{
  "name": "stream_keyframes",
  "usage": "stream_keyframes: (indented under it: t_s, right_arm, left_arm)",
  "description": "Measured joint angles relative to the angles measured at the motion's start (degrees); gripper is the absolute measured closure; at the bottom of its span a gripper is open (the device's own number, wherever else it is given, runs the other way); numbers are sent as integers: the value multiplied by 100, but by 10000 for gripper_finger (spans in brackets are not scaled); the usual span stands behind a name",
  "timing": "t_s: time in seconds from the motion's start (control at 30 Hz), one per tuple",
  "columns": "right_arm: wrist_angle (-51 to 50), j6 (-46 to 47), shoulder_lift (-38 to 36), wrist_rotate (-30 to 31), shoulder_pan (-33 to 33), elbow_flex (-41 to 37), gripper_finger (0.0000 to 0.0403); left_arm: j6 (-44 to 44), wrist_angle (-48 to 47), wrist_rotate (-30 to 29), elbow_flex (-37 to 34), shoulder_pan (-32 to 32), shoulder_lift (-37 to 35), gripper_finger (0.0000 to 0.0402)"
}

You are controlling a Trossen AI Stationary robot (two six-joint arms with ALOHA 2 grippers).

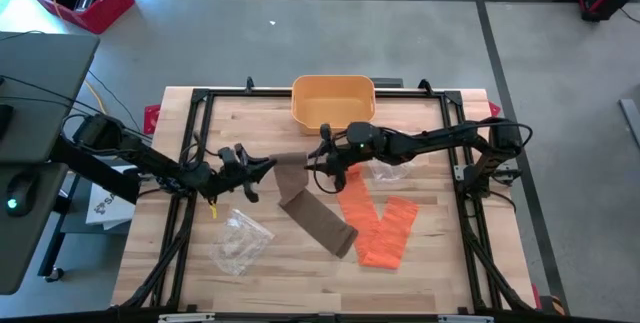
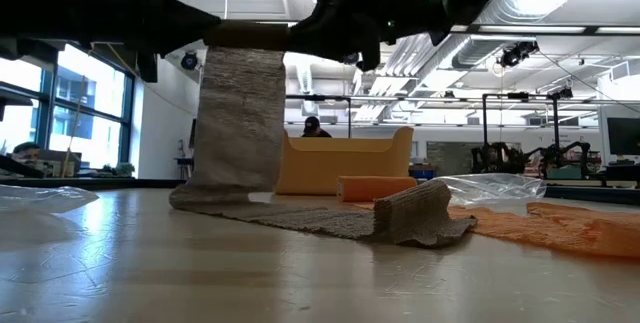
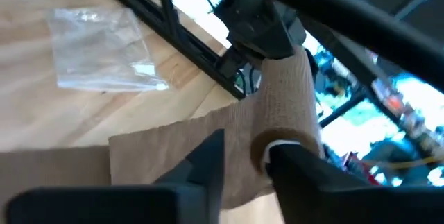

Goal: Roll bandage
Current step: Roll the brown bandage

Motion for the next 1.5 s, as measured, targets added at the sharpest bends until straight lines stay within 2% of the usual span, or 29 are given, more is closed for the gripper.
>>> stream_keyframes:
  t_s: [0.2,0.3,0.37,0.53,0.63,0.8,1.1,1.2,1.4,1.5]
  right_arm:
    - [-365,736,-15,-19,-248,10,226]
    - [-757,1019,-73,-105,-323,8,214]
    - [-1073,1136,-181,-318,-350,3,213]
    - [-2115,1240,-432,-1140,-246,5,213]
    - [-2880,1191,-437,-1626,-56,3,213]
    - [-3774,897,-376,-1712,446,-5,213]
    - [-4381,977,-376,-1862,1347,-5,213]
    - [-4235,1152,-336,-1588,1642,-5,213]
    - [-4121,1853,-156,-197,2295,-5,213]
    - [-4113,2304,-34,142,2589,-5,213]
  left_arm:
    - [1383,9,-728,-2,0,-140,397]
    - [1655,48,-1532,-4,13,-247,398]
    - [1900,42,-1807,-4,9,-310,398]
    - [2677,36,-1834,-4,-27,-402,398]
    - [2736,46,-1832,-4,-71,-409,397]
    - [2672,-112,-1946,-8,-160,-409,396]
    - [2640,-240,-2221,-8,-197,-409,395]
    - [2640,-256,-2217,-8,-263,-409,395]
    - [2670,-246,-2214,-8,-580,-409,394]
    - [2633,-216,-2256,22,-714,-409,394]
